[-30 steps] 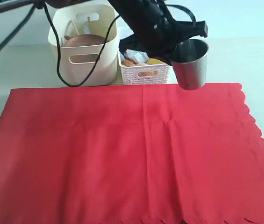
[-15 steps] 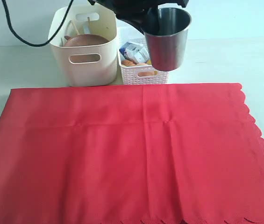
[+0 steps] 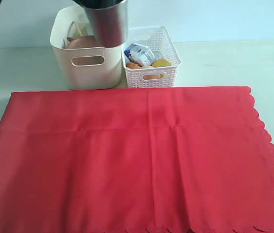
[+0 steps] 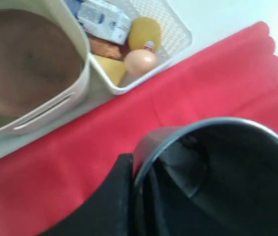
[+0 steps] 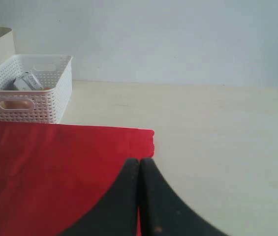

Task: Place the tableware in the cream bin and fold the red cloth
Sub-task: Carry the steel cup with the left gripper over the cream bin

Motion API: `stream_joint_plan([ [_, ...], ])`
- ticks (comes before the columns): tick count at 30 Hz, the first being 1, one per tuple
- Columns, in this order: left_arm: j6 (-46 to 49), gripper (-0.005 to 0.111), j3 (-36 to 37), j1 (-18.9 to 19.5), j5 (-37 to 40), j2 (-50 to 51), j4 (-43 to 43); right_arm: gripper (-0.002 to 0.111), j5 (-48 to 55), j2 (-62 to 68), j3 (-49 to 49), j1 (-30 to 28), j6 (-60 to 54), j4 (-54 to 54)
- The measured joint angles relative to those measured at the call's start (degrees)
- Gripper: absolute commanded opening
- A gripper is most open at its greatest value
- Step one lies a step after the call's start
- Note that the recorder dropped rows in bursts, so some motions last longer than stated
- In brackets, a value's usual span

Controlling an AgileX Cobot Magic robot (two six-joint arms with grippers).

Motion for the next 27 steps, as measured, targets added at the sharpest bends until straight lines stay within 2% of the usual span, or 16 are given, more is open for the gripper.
stream_joint_plan([
  [6, 1.3, 0.0, 1.0, 7.2, -2.1, -1.3, -0.3, 0.0, 0.0, 0.0, 0.0, 0.0, 0.0, 0.0],
  [12, 1.4, 0.0, 1.0, 12.7, -8.7, -1.3, -3.4, 0.0, 0.0, 0.0, 0.0, 0.0, 0.0, 0.0],
  [18, 1.5, 0.0, 1.0, 14.6, -14.2, 0.2, -4.0, 0.0, 0.0, 0.0, 0.0, 0.0, 0.0, 0.0],
  [27, 1.5, 0.0, 1.0, 15.0, -21.2, 9.1, -5.9, 0.0, 0.0, 0.0, 0.0, 0.0, 0.0, 0.0],
])
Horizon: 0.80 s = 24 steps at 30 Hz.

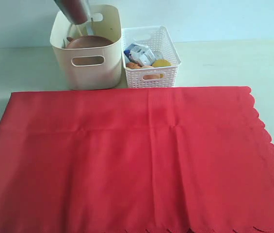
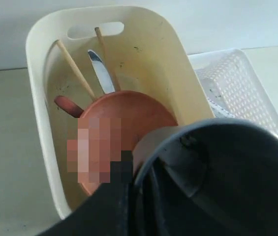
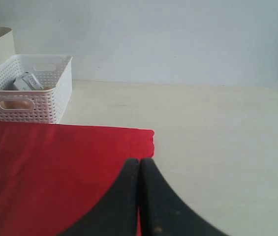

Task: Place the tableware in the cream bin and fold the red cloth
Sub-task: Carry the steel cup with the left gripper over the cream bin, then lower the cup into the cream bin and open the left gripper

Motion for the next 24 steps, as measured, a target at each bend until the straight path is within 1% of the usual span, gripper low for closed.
stream_joint_plan([
  [10, 0.0, 0.0, 0.0, 0.0, -5.4, 10.6, -1.4, 0.0, 0.0, 0.0, 0.0, 0.0, 0.0, 0.0],
  [19, 0.0, 0.001, 0.1, 0.0, -8.3, 14.5, -2.5, 0.0, 0.0, 0.0, 0.0, 0.0, 0.0, 0.0],
  [21, 0.0, 0.006, 0.1, 0.0, -8.6, 14.6, -2.6, 0.0, 0.0, 0.0, 0.0, 0.0, 0.0, 0.0],
  [24, 0.0, 0.022, 0.1, 0.0, -8.8, 14.8, -2.6, 0.0, 0.0, 0.0, 0.0, 0.0, 0.0, 0.0],
])
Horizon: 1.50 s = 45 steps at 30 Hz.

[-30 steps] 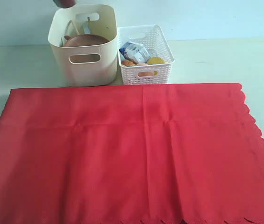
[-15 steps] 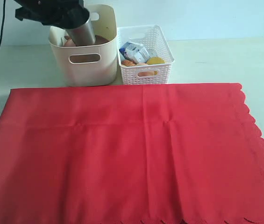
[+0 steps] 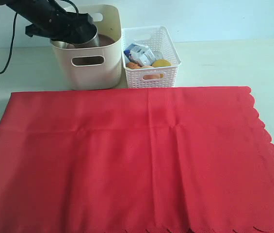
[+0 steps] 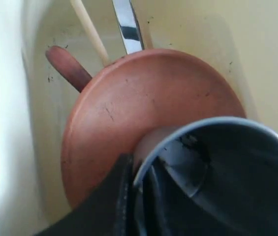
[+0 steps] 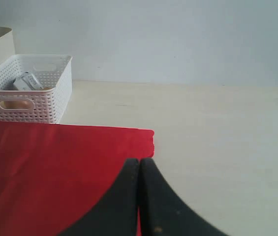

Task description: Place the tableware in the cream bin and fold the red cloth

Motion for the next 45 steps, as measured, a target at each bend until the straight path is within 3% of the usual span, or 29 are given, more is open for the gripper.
stream_joint_plan([
  [4, 0.0, 0.045, 0.0, 0.0, 0.0, 0.0, 0.0, 0.0, 0.0, 0.0, 0.0, 0.0, 0.0, 0.0],
  [9, 0.0, 0.058, -0.5, 0.0, 0.0, 0.0, -0.8, 0.0, 0.0, 0.0, 0.0, 0.0, 0.0, 0.0],
  [20, 0.0, 0.058, -5.4, 0.0, 5.5, -4.6, -0.4, 0.0, 0.0, 0.0, 0.0, 0.0, 0.0, 0.0],
  [45, 0.0, 0.058, -5.8, 0.0, 22.1, -15.8, 3.8, 0.0, 0.0, 0.0, 0.0, 0.0, 0.0, 0.0],
])
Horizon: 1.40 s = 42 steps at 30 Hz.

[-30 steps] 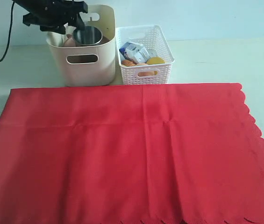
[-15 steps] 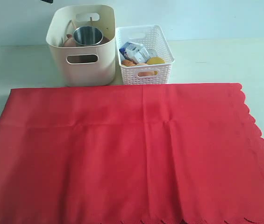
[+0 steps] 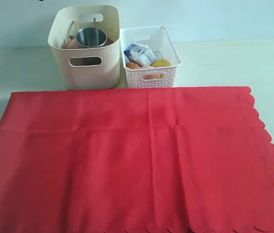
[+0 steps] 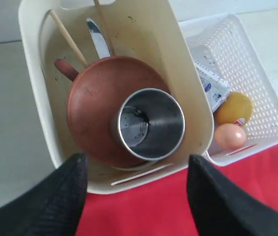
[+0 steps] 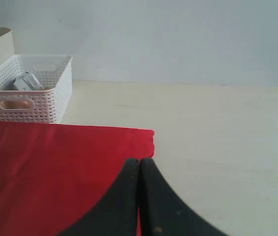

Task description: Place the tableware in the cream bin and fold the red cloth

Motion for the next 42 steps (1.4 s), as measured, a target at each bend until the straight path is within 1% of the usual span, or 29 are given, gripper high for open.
stream_joint_plan([
  [12, 0.0, 0.058, 0.0, 0.0, 4.0, -2.3, 1.6, 0.0, 0.0, 0.0, 0.0, 0.0, 0.0, 0.0],
  [19, 0.0, 0.058, 0.0, 0.0, 8.1, -2.4, 3.6, 0.0, 0.0, 0.0, 0.0, 0.0, 0.0, 0.0],
  [26, 0.1, 0.058, 0.0, 0.4, 9.2, -4.4, 6.0, 0.0, 0.0, 0.0, 0.0, 0.0, 0.0, 0.0],
  [34, 1.3, 0.058, 1.1, 3.6, 9.3, -8.9, 6.4, 0.0, 0.0, 0.0, 0.0, 0.0, 0.0, 0.0],
  [42, 2.6, 0.058, 9.3, 7.4, 9.3, -14.6, 6.4, 0.0, 0.0, 0.0, 0.0, 0.0, 0.0, 0.0],
])
